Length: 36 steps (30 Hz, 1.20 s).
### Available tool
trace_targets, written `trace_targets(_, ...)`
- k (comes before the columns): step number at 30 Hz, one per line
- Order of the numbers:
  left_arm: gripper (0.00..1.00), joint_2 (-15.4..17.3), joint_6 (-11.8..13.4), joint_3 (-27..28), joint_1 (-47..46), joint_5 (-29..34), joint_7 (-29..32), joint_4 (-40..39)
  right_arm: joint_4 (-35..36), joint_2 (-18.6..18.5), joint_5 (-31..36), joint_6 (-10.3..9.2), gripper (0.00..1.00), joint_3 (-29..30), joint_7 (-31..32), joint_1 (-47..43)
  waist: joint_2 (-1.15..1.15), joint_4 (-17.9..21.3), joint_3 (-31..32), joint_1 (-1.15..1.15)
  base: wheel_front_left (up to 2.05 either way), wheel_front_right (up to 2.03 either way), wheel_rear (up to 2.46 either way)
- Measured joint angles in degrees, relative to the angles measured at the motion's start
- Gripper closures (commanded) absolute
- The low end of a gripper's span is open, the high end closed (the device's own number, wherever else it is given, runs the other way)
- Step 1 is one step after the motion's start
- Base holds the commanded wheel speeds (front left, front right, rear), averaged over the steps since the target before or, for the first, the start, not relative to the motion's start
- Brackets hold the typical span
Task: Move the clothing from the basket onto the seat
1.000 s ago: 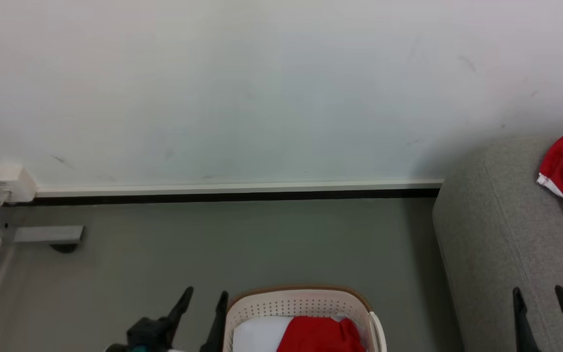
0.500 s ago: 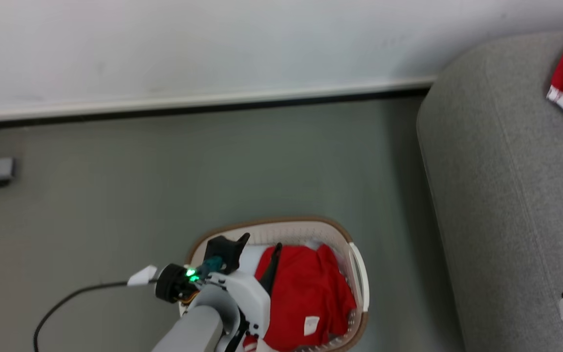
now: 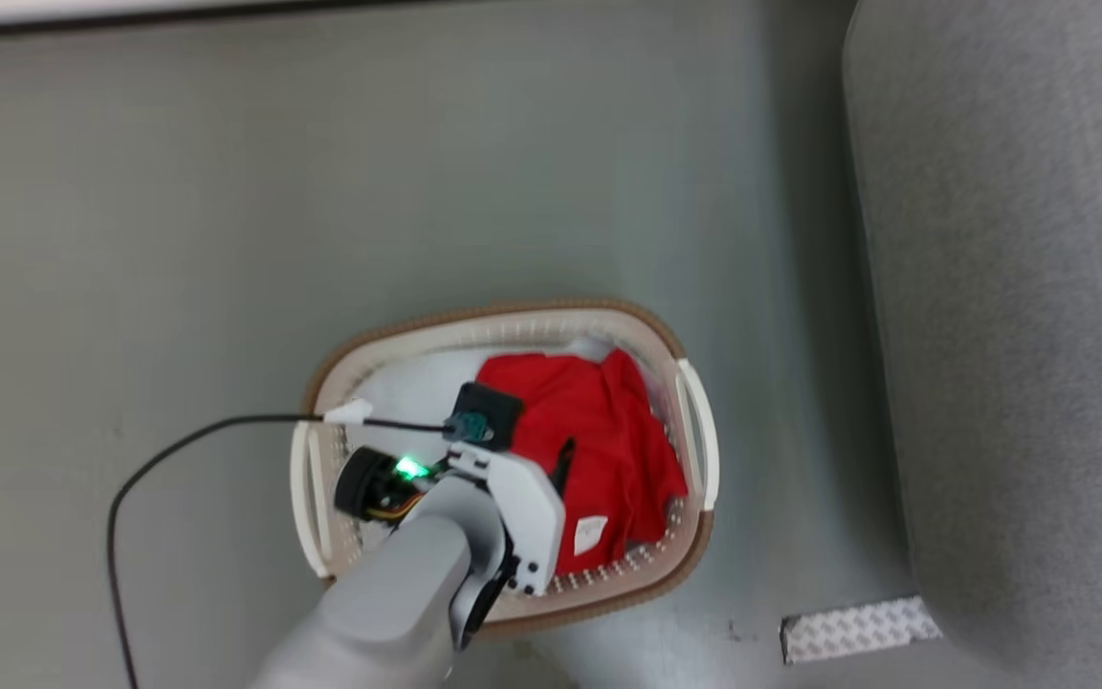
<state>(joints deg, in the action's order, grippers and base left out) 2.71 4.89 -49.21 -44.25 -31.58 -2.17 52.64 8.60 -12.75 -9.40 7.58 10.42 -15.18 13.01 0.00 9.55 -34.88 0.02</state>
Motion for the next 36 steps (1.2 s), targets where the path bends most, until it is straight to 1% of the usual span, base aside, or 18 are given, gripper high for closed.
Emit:
trace_targets(10, 0.0, 0.0, 2.5, -10.29, -7.21, -8.39, 0.2, -2.15, 4.52, -1.11, -0.93, 0.0, 0.0, 2.18, 0.0, 1.38, 0.0, -0.42, -9.46, 0.0, 0.0, 0.0, 0.0)
trace_targets(17, 0.0, -0.01, 4.77, -16.15, -11.41, -11.55, 0.27, -0.44, 6.41, -1.18, -1.31, 0.0, 0.0, 2.07, 0.0, 2.5, 0.0, -0.53, -14.49, -0.01, 0.0, 0.0, 0.0)
trace_targets(22, 0.0, 0.01, 5.6, -18.41, -13.58, -13.41, 0.55, 1.99, 6.78, -1.37, -1.41, 0.0, 0.0, -0.31, 0.01, 3.96, 0.0, -0.41, -17.14, -0.01, 0.0, 0.0, 0.0)
trace_targets(29, 0.0, 0.0, 6.54, -20.33, -17.16, -16.16, 0.19, 3.2, 6.68, -1.05, -1.64, 0.0, 0.0, -4.1, 0.0, 6.43, 0.0, -0.86, -20.42, -0.01, 0.0, 0.0, 0.0)
trace_targets(33, 0.0, 0.01, 6.77, -21.65, -18.31, -16.91, 0.07, 4.37, 6.54, -0.08, -1.63, 0.0, 0.0, -5.67, 0.0, 7.77, 0.0, -0.59, -22.22, -0.01, 0.0, 0.0, 0.0)
trace_targets(36, 0.0, 0.0, 6.66, -22.25, -18.9, -17.15, 0.05, 4.71, 6.61, 0.18, -1.63, 0.0, 0.0, -5.8, 0.01, 7.9, 0.0, -0.22, -22.92, -0.01, 0.0, 0.0, 0.0)
